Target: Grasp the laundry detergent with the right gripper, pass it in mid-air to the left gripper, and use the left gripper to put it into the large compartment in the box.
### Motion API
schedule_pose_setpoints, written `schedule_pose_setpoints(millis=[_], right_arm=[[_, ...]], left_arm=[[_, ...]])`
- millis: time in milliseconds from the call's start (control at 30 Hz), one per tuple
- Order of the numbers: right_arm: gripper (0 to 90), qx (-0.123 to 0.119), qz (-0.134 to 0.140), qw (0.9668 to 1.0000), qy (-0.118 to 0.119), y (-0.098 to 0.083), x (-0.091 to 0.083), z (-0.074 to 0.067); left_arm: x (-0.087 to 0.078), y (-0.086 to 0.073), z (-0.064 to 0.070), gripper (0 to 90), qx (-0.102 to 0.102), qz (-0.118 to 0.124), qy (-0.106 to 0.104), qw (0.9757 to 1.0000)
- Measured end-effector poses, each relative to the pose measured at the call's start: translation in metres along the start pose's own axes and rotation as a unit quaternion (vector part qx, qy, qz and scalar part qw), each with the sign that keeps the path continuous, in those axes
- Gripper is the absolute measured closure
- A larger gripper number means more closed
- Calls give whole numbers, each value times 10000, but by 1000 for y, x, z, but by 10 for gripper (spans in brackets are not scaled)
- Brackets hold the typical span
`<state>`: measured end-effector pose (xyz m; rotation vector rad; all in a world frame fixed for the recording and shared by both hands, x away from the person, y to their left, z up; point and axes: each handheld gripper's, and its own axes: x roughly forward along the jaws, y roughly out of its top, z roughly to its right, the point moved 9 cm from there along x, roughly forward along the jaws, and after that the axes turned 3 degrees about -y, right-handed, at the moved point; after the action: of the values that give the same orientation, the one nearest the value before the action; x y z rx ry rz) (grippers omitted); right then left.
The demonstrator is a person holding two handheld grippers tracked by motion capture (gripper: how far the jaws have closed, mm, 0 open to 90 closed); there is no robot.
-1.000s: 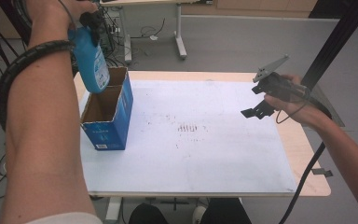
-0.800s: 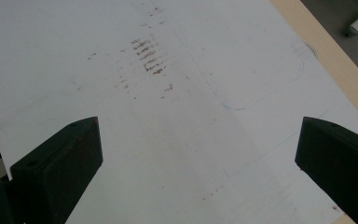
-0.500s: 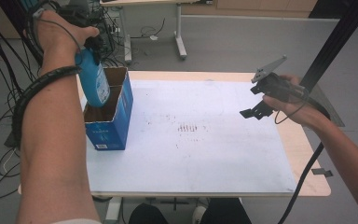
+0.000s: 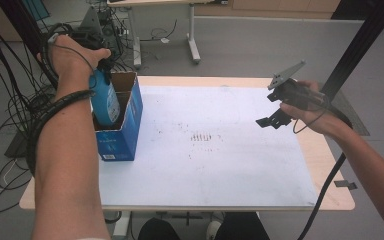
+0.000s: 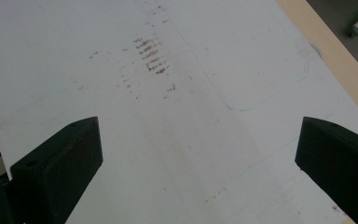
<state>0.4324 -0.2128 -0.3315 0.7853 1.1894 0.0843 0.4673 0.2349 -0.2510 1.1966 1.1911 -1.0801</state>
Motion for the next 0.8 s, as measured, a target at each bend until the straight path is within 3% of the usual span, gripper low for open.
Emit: schedule_pose_setpoints(millis=[800], right_arm=[[9, 12, -35, 10000, 66, -3, 9, -3]], left_arm=[[67, -7, 4, 362, 24, -70, -34, 10000]])
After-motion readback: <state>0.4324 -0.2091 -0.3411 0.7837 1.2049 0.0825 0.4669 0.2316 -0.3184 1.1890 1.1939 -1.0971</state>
